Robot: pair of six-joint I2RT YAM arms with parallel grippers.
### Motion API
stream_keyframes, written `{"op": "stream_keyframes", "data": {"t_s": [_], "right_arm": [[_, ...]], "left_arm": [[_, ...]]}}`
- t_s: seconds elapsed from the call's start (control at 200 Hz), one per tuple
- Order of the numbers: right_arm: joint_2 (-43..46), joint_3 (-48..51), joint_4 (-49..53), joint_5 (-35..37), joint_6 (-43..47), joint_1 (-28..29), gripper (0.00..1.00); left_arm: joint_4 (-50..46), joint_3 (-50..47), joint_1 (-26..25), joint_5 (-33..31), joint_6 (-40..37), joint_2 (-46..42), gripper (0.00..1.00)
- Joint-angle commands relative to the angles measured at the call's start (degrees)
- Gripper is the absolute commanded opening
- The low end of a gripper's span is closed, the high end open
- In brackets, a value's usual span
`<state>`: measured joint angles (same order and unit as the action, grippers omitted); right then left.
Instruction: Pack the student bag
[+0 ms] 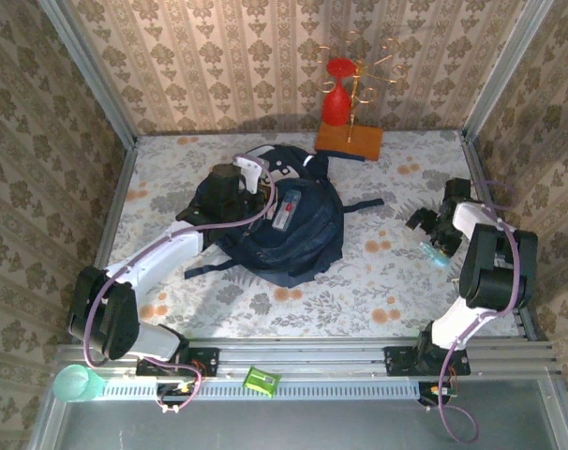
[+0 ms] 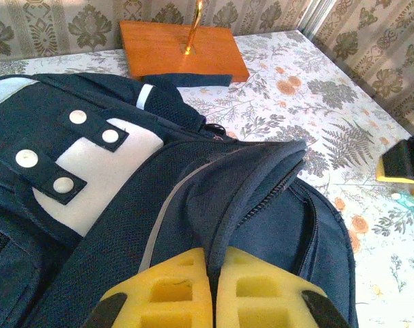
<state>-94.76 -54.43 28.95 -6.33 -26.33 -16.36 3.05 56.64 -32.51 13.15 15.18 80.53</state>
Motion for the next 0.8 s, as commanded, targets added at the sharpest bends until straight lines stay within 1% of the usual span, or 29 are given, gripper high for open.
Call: {"op": "stream_keyframes", "data": {"t_s": [0.0,0.095,0.22,0.3,0.405,0.53,0.615,0.74,0.795], "right_arm": [[4.2,2.9,2.3,-3.6,-0.5,0.0,0.97],[6.4,5.8,2.1,-3.9,-0.6,0.2,0.95],[7.4,8.0,2.9,-1.6,0.3,1.1,0.93],[7.0,8.1,3.8,2.1,1.0,1.5,0.88],[5.4,7.4,4.3,5.1,1.4,1.5,0.82],[3.2,5.9,3.8,5.5,1.5,1.6,0.74],[2.3,4.9,4.0,6.0,1.5,1.7,0.66],[2.1,4.4,4.3,7.7,1.3,3.0,0.47],[2.0,4.6,4.0,7.7,1.0,3.0,0.41]], "left_arm": [[2.9,0.1,0.8,0.3,-0.9,0.1,0.00],[3.1,0.0,1.0,0.5,-0.8,0.1,0.00],[3.1,-0.2,1.2,0.7,-0.7,-0.1,0.00],[3.0,-0.2,1.3,0.8,-0.6,-0.2,0.00],[3.0,-0.3,1.3,0.8,-0.4,-0.5,0.00],[2.8,-0.3,1.4,0.9,-0.5,-0.8,0.00],[2.7,-0.3,1.5,0.6,-0.7,-0.8,0.00],[2.7,-0.4,1.7,0.4,-0.8,-0.8,0.00],[2.7,-0.4,1.7,0.6,-0.7,-0.7,0.00]]}}
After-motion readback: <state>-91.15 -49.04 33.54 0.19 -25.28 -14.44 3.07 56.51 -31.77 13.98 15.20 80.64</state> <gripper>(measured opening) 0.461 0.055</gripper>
